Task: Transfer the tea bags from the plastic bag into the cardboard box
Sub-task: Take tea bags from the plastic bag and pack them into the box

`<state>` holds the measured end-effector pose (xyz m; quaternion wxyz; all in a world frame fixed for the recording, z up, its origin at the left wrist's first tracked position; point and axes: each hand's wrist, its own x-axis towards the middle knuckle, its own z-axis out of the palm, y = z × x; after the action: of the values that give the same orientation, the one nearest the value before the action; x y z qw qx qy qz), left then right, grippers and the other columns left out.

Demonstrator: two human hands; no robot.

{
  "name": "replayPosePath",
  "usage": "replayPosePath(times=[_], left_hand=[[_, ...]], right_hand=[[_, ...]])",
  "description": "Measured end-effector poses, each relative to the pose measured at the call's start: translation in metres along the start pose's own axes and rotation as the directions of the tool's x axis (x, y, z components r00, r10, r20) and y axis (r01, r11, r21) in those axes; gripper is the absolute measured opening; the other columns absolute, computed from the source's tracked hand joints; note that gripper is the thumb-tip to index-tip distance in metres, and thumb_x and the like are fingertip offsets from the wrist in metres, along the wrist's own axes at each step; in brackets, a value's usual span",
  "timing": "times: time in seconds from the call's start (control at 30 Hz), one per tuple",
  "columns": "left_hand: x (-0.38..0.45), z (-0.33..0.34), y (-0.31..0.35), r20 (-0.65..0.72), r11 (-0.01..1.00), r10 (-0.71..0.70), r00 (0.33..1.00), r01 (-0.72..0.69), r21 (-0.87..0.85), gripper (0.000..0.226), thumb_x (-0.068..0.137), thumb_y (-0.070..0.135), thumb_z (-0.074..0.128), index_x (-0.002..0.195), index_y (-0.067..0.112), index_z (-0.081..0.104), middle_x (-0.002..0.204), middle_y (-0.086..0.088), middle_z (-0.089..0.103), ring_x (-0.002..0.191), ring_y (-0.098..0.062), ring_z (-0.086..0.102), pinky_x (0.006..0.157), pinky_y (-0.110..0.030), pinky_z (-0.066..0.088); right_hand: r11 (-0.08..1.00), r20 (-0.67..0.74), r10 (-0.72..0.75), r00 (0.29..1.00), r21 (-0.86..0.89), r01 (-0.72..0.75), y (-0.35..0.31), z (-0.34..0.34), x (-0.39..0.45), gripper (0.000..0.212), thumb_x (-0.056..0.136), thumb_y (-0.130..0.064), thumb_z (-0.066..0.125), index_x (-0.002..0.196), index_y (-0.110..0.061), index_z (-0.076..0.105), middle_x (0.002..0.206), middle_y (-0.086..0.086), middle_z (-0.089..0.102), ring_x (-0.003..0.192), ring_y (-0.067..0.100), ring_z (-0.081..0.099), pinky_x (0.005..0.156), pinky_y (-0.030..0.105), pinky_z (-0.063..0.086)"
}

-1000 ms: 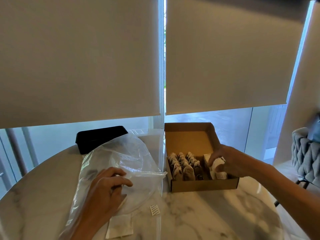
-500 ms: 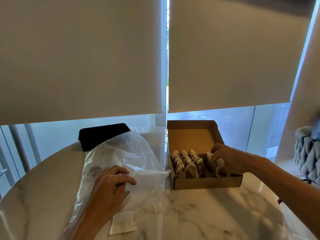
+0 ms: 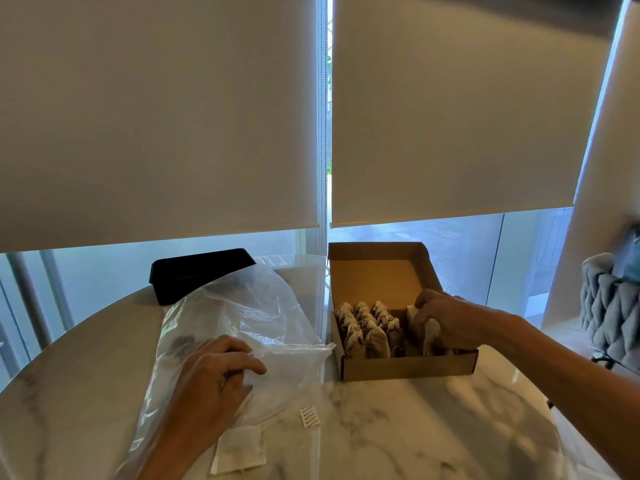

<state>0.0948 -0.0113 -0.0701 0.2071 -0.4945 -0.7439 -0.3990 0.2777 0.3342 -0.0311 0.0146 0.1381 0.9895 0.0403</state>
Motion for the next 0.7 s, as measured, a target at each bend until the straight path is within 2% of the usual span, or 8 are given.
replayPosePath(times=[0.03, 0.1, 0.2, 0.3, 0.43, 0.53, 0.6, 0.7], left_hand=[[0.0, 0.0, 0.0, 0.001, 1.0, 0.003, 1.0, -0.003, 0.004, 0.033, 0.066, 0.007, 0.053, 0.065, 0.033, 0.074, 0.084, 0.016, 0.065, 0.095, 0.011, 0.05, 0.075, 0.001, 0.034], [0.0, 0.0, -0.001, 0.001, 1.0, 0.005, 1.0, -0.005, 0.015, 0.034, 0.067, 0.005, 0.056, 0.065, 0.034, 0.074, 0.084, 0.016, 0.065, 0.094, 0.01, 0.05, 0.075, 0.001, 0.034], [0.0, 0.0, -0.003, 0.011, 1.0, 0.005, 1.0, -0.005, 0.018, 0.038, 0.07, 0.0, 0.062, 0.066, 0.036, 0.073, 0.086, 0.019, 0.065, 0.093, 0.01, 0.052, 0.076, -0.002, 0.037], [-0.001, 0.0, -0.003, 0.016, 1.0, 0.003, 1.0, -0.004, 0.015, 0.042, 0.072, -0.005, 0.064, 0.066, 0.035, 0.073, 0.086, 0.019, 0.064, 0.092, 0.008, 0.053, 0.074, -0.002, 0.038], [-0.001, 0.0, 0.0, 0.017, 1.0, -0.002, 1.0, 0.002, 0.02, 0.05, 0.067, -0.018, 0.069, 0.064, 0.032, 0.074, 0.082, 0.018, 0.064, 0.091, 0.009, 0.052, 0.073, 0.0, 0.036], [-0.001, -0.001, 0.002, 0.017, 1.0, 0.012, 1.0, -0.012, 0.025, 0.051, 0.066, -0.019, 0.069, 0.064, 0.032, 0.074, 0.082, 0.017, 0.065, 0.094, 0.01, 0.051, 0.075, 0.0, 0.036], [-0.001, -0.001, 0.002, 0.014, 0.999, 0.013, 1.0, -0.014, 0.032, 0.051, 0.066, -0.019, 0.068, 0.064, 0.032, 0.074, 0.082, 0.016, 0.065, 0.097, 0.01, 0.05, 0.074, -0.002, 0.04], [-0.001, -0.001, 0.003, 0.017, 1.0, -0.002, 1.0, 0.001, 0.024, 0.05, 0.066, -0.018, 0.068, 0.064, 0.032, 0.074, 0.082, 0.017, 0.065, 0.097, 0.009, 0.05, 0.07, -0.005, 0.04]], right_hand=[[1.0, -0.03, 0.015, 0.999, 0.023, -0.014, 0.0, 0.0, 0.0, 0.014, 0.087, -0.027, 0.062, 0.1, -0.03, 0.068, 0.125, -0.01, 0.046, 0.093, -0.009, 0.032, 0.077, 0.003, 0.028], [0.995, -0.079, 0.051, 0.996, 0.093, -0.044, 0.001, 0.001, 0.0, 0.011, 0.084, -0.025, 0.067, 0.087, -0.036, 0.068, 0.12, -0.01, 0.046, 0.102, 0.002, 0.041, 0.085, 0.015, 0.041], [0.987, -0.095, 0.071, 0.993, 0.15, -0.056, 0.001, -0.002, -0.002, 0.019, 0.08, -0.024, 0.073, 0.077, -0.041, 0.064, 0.117, -0.012, 0.046, 0.102, 0.006, 0.047, 0.082, 0.016, 0.046], [0.989, -0.141, 0.067, 0.988, 0.142, -0.047, 0.0, -0.007, -0.004, 0.018, 0.08, -0.023, 0.074, 0.078, -0.037, 0.064, 0.116, -0.01, 0.05, 0.099, 0.005, 0.05, 0.074, 0.008, 0.042], [0.998, -0.157, 0.062, 0.986, 0.038, -0.057, -0.001, -0.013, -0.004, 0.005, 0.082, -0.026, 0.071, 0.086, -0.03, 0.071, 0.119, -0.009, 0.054, 0.1, 0.007, 0.051, 0.076, 0.008, 0.042], [0.996, -0.132, 0.027, 0.991, -0.081, -0.038, -0.004, -0.016, -0.004, 0.01, 0.085, -0.025, 0.067, 0.094, -0.024, 0.071, 0.116, -0.009, 0.054, 0.091, 0.003, 0.046, 0.066, 0.003, 0.032], [0.987, -0.12, 0.009, 0.993, -0.156, -0.028, -0.009, -0.016, -0.003, 0.012, 0.087, -0.024, 0.064, 0.098, -0.023, 0.07, 0.115, -0.008, 0.054, 0.089, 0.003, 0.042, 0.072, 0.005, 0.033], [0.981, -0.07, -0.008, 0.998, -0.196, -0.006, -0.016, -0.013, -0.001, 0.018, 0.09, -0.022, 0.06, 0.105, -0.022, 0.07, 0.115, -0.005, 0.054, 0.093, 0.005, 0.041, 0.085, 0.018, 0.044]])
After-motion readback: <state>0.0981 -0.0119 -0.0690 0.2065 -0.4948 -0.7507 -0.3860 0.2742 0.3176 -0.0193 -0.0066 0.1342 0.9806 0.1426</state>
